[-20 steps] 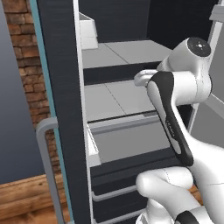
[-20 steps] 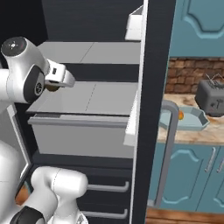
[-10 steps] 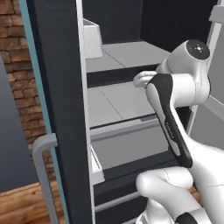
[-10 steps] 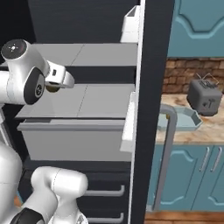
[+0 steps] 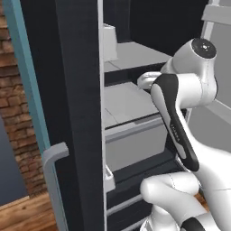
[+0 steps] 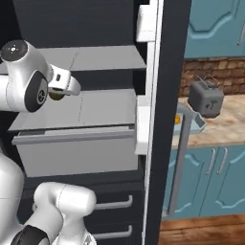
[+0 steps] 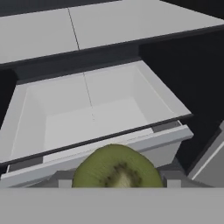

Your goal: Pick the orange and kiwi from the fridge and place them inside the tupperware on the counter.

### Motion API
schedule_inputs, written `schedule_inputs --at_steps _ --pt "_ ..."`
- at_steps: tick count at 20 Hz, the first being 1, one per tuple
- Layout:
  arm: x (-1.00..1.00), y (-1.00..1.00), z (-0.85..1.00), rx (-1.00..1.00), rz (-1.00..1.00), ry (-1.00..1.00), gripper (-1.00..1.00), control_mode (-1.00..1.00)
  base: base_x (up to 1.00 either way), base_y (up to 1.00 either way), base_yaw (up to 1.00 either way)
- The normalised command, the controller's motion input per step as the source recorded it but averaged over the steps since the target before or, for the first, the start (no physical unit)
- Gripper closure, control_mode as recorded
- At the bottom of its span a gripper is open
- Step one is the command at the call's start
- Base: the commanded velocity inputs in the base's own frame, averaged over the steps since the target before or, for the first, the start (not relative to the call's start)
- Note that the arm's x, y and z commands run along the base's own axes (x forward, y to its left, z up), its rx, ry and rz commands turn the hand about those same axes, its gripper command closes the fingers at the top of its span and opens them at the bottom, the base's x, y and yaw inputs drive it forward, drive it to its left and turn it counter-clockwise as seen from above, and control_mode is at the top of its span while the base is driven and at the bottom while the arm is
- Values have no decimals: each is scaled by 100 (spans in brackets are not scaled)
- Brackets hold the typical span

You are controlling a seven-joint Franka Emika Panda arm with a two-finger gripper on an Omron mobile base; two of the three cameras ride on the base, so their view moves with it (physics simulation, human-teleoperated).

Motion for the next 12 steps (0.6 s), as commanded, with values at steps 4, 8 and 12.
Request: schedule_inputs --at_steps 4,8,12 --pt "0 0 0 0 0 0 100 100 0 45 -37" --pt "0 0 0 0 0 0 100 100 0 29 -36" --pt "0 0 0 0 0 0 100 100 -16 16 -36"
